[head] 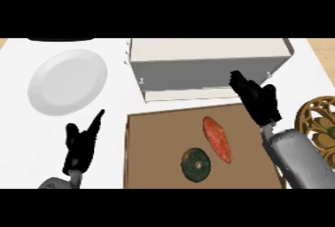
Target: Pick the squash from the tray and place it in the tiered shelf
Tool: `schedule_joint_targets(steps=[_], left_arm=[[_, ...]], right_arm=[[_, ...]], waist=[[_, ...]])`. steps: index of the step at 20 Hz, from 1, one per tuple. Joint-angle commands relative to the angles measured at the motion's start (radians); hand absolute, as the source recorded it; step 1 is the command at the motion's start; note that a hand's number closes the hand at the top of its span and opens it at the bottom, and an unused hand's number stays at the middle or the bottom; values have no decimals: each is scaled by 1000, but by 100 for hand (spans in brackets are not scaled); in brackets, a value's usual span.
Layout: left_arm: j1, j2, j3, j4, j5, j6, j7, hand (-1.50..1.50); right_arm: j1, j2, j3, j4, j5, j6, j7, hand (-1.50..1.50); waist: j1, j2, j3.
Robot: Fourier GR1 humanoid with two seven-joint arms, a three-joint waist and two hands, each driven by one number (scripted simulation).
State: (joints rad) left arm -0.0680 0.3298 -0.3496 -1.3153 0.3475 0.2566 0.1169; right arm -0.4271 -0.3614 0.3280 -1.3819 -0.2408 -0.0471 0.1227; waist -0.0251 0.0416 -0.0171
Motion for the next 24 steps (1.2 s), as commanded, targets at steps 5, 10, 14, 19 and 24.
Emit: schedule_joint_targets(steps=[5,10,14,19,24], left_arm=[[60,67,100,-35,40,42,41,0],[101,61,107,-46,70,46,61,0],[110,64,103,-64,70,32,41,0],[57,69,118,-43,91,19,69,0],[53,92,109,-69,99,-5,78,0]], right_arm=[[191,-152,-186,-209,149,-292,-97,150],[465,-164,-244,-162,193,-457,25,150],[647,-124,-188,-366,211,-472,-87,-150],[792,-175,-82,-573,238,-396,-81,-150],[881,-274,-43,-784,278,-363,61,-150]], waist=[[-73,-86,15],[-91,-67,15],[-56,-64,15],[-41,-58,13],[-8,-52,11]])
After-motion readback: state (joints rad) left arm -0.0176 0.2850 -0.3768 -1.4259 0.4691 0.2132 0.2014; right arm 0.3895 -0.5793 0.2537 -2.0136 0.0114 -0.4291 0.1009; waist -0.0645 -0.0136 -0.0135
